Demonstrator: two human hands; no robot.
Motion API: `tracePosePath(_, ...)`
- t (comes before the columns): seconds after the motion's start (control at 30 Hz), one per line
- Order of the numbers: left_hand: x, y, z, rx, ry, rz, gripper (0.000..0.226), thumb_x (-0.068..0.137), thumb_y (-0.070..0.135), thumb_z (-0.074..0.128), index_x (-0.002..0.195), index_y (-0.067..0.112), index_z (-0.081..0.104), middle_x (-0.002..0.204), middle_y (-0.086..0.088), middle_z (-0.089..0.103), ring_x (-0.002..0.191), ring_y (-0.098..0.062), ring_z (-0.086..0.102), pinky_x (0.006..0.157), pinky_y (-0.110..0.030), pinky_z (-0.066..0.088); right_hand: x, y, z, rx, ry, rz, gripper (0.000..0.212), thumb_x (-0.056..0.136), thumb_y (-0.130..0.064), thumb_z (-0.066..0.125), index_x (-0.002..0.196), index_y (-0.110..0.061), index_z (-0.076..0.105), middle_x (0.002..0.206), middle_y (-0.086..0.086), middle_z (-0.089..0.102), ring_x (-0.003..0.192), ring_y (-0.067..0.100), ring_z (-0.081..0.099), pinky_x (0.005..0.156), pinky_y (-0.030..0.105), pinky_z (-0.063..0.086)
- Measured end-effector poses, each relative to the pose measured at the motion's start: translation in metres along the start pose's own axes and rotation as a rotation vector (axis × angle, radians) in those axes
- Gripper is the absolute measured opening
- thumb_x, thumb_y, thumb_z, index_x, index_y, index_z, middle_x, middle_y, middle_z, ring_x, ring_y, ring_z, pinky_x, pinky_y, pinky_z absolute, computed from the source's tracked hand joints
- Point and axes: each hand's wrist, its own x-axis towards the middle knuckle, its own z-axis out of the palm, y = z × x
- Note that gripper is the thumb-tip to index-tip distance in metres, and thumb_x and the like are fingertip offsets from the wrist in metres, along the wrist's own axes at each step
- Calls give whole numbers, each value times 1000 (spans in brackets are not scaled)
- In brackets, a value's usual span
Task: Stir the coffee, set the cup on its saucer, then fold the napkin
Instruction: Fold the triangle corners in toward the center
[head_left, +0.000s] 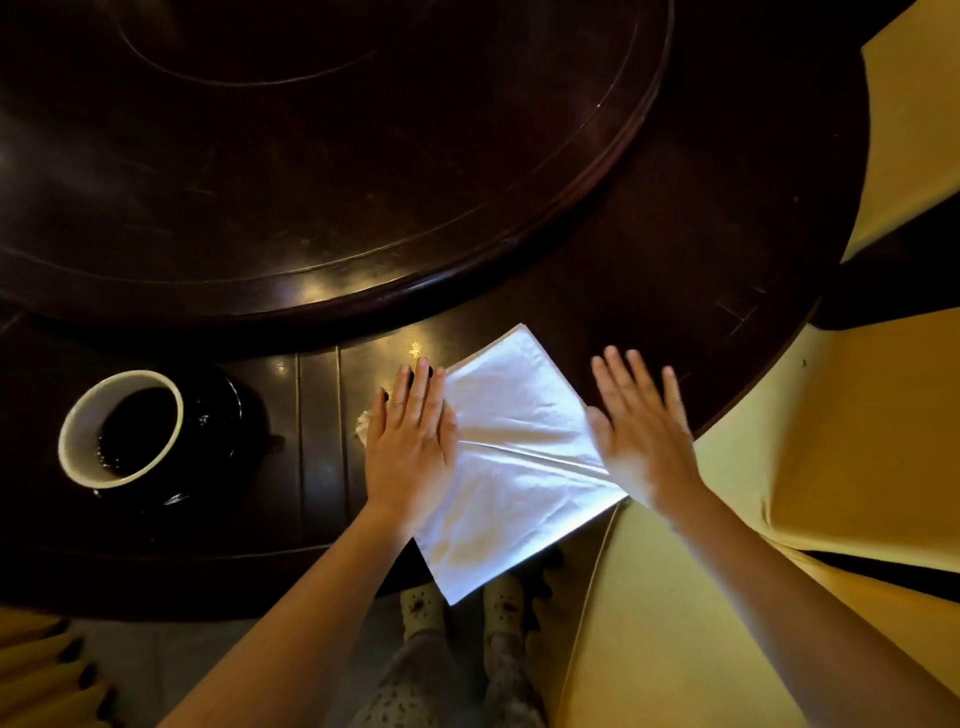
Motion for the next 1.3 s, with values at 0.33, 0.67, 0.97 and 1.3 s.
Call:
tracePosePath(0.33, 0, -1, 2, 0, -12, 7, 57, 97, 38, 9, 142, 13, 32, 151, -8, 29, 142, -23, 20, 115, -40, 4, -27, -113, -2, 126, -15, -196, 58, 97, -42, 10, 144, -12, 25, 153, 8, 26, 142, 26, 21, 111, 44, 15)
tracePosePath(0.67, 0, -3, 0, -13, -30, 19, 59, 96, 45, -1, 144, 17, 19, 153, -3, 23, 142, -17, 15, 115, -36, -1, -54, 4, 3, -5, -57, -8, 63, 95, -51, 2, 147, -18, 11, 156, 2, 17, 145, 19, 9, 116, 42, 6)
tracePosePath(0.97, 44, 22, -44, -163, -172, 33, 61, 88, 24, 50, 143, 9, 27, 145, -15, 38, 130, -34, 37, 106, -44, 31, -98, -9, -20, 641, 293, 473, 56, 91, -45, 31, 131, -8, 43, 136, 8, 46, 130, 22, 37, 106, 37, 33)
tracePosePath(1.3, 125, 72, -52, 88, -512, 376, 45, 93, 8, 44, 135, 22, 41, 132, -9, 37, 128, -26, 31, 99, -39, 38, -105, -78, -7, 1403, -501, 670, 24, 87, -32, 62, 84, -8, 61, 84, 7, 72, 76, 16, 72, 77, 32, 59)
